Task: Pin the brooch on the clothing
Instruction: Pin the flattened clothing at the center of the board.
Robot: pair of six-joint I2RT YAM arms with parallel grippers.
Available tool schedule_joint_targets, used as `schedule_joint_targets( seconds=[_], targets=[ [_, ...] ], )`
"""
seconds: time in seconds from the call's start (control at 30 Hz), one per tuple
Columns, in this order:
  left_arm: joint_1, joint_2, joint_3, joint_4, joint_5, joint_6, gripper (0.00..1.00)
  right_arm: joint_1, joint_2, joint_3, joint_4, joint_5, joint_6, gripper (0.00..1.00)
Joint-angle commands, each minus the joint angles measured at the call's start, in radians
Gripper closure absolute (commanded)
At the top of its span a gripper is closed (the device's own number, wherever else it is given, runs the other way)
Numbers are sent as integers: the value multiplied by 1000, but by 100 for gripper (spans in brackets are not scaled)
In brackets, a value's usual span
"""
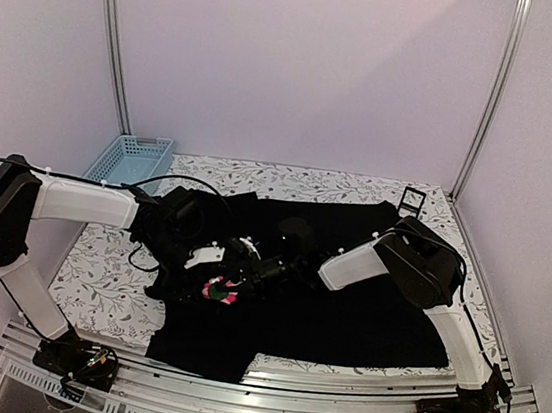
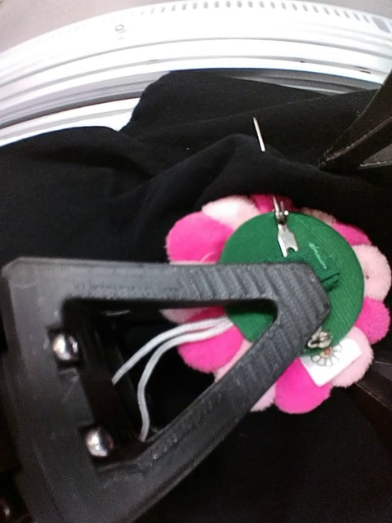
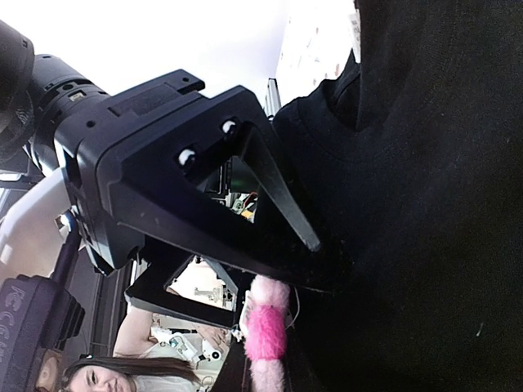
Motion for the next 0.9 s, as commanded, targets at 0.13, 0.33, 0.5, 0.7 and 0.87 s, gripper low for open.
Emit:
schedule_joint_targets(
  seconds=[0.13, 0.33, 0.5, 0.7, 0.87],
  targets=[
    [-21, -1, 49, 17, 51, -90, 33, 3, -31, -15, 36, -3, 7, 100],
    [-26, 1, 46, 9, 57, -112, 57, 3, -38, -22, 38, -1, 6, 100],
    [-36, -3, 35, 5, 64, -139, 74, 3, -39, -24, 45, 1, 9, 100],
    [-49, -4, 21, 20, 101, -245, 69, 1, -39, -23, 52, 2, 15, 100],
    [-45, -11, -10, 46, 93, -332, 62, -3, -41, -30, 84, -2, 31, 100]
  ],
)
